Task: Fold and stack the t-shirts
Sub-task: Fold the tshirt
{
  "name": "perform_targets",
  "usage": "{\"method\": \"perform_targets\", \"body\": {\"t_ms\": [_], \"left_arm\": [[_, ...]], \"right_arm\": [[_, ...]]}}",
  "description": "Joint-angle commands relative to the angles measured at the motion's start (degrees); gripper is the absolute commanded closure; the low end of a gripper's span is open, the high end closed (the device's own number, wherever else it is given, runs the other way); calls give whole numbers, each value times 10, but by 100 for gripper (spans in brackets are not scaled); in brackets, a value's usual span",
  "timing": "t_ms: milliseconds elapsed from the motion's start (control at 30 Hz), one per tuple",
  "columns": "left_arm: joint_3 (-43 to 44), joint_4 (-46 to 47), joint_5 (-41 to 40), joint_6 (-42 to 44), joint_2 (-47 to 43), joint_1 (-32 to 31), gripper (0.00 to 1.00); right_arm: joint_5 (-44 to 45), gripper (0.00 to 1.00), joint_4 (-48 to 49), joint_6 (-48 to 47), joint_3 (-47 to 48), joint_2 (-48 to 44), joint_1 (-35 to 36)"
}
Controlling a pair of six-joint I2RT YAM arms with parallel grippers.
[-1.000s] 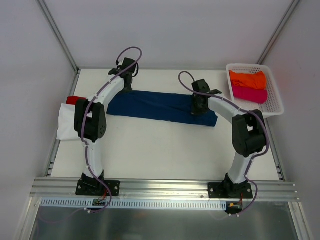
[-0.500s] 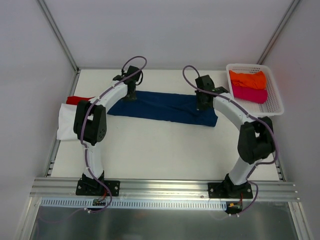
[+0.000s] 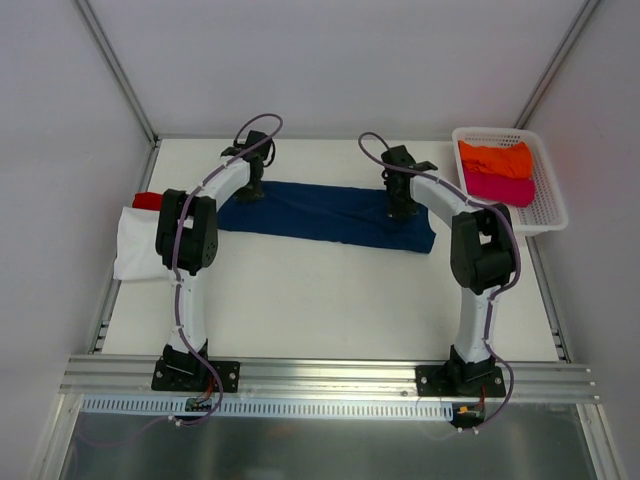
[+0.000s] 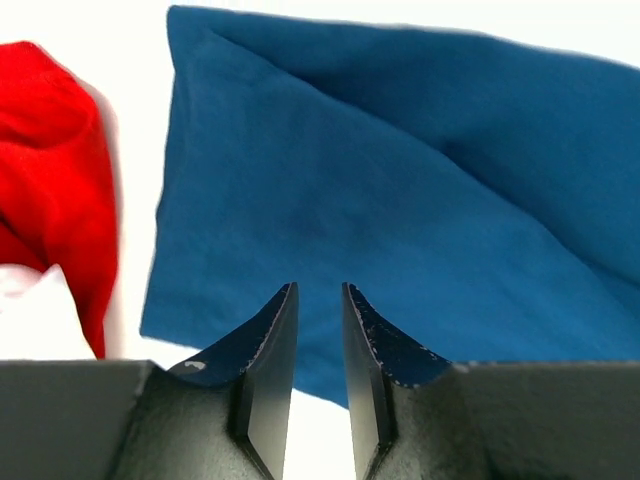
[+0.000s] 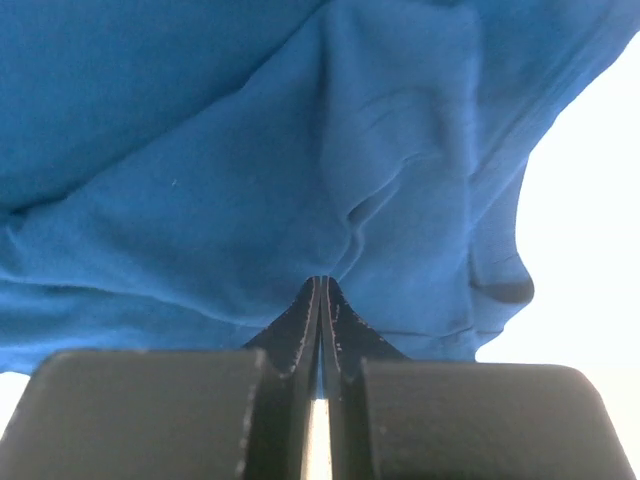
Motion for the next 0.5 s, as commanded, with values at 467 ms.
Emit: {"method": "perform_targets", "body": {"t_ms": [467], "left_arm": [[-21, -52, 82, -31, 23, 25, 75]], "right_arm": [[-21, 99, -45, 32, 35, 55, -18]]}}
